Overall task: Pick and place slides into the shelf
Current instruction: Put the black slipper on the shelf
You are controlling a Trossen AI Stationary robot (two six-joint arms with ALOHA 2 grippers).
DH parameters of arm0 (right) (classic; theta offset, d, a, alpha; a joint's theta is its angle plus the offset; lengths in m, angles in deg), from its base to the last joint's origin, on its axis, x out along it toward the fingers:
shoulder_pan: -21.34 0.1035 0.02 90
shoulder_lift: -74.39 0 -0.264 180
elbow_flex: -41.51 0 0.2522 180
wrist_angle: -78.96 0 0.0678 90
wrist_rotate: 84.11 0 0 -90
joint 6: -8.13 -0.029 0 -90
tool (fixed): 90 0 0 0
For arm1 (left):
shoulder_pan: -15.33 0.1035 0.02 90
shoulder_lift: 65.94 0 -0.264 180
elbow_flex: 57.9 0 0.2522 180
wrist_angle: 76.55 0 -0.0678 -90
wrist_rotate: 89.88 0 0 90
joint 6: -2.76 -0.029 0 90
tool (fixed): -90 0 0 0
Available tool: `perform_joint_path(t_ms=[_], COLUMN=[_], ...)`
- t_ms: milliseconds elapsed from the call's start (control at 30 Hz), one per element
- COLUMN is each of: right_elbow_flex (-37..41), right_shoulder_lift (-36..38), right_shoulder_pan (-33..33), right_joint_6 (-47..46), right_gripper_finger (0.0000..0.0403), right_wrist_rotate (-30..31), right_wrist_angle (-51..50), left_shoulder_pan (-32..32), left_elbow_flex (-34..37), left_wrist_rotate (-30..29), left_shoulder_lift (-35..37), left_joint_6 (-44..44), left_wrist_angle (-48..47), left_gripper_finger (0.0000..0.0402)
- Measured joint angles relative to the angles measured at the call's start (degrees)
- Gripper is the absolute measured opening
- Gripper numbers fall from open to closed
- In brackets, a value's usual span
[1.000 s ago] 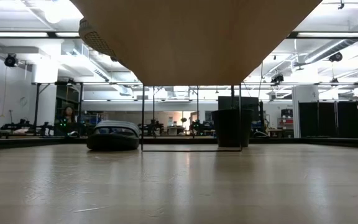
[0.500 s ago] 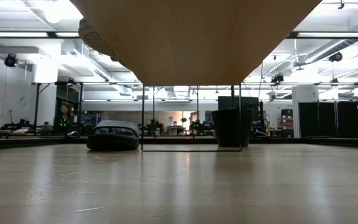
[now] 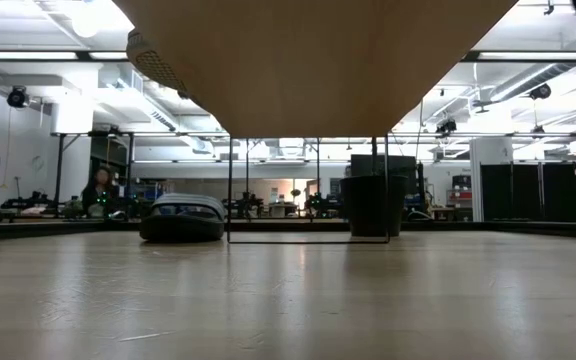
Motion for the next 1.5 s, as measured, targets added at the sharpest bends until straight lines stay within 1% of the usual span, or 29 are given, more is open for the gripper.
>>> perform_joint_path(t_ms=[200, 400, 600, 700, 833, 967, 1133, 1367, 1500], right_elbow_flex=[-4.3, -10.1, -14.7, -15.9, -16.4, -16.3, -16.2, -16.2, -16.2], right_shoulder_lift=[0.0, 0.0, 0.0, 0.0, 0.0, 0.0, 0.0, 0.0, 0.0], right_shoulder_pan=[-1.9, -5.1, -8.8, -10.2, -11.3, -11.6, -11.6, -11.6, -11.6], right_joint_6=[11.1, 22.3, 30.9, 33.2, 33.9, 33.8, 33.6, 33.4, 33.1], right_gripper_finger=[0.0239, 0.0239, 0.0236, 0.0236, 0.0238, 0.0239, 0.0239, 0.0239, 0.0239], right_wrist_rotate=[0.0, 0.1, 0.1, 0.1, 0.1, 0.0, 0.0, 0.0, 0.0], right_wrist_angle=[2.2, 2.2, 2.2, 2.2, 2.1, 2.1, 2.1, 2.2, 2.1], left_shoulder_pan=[0.9, 3.5, 6.9, 9.8, 14.6, 18.7, 22.7, 25.7, 27.0], left_elbow_flex=[9.2, 17.1, 23.1, 25.2, 27.7, 29.7, 32.0, 32.8, 32.9], left_wrist_rotate=[-8.1, -8.5, -7.8, -5.5, 1.1, 5.5, 12.6, 21.2, 24.2], left_shoulder_lift=[0.5, 0.5, 0.5, 0.3, 0.1, -0.5, -2.0, -8.8, -13.7], left_joint_6=[-4.1, -6.4, -9.9, -10.9, -11.6, -11.8, -12.2, -13.9, -15.3], left_wrist_angle=[0.0, 1.2, 7.5, 10.1, 13.6, 15.6, 17.0, 18.2, 18.2], left_gripper_finger=[0.0250, 0.0250, 0.0250, 0.0250, 0.0250, 0.0250, 0.0250, 0.0250, 0.0250])
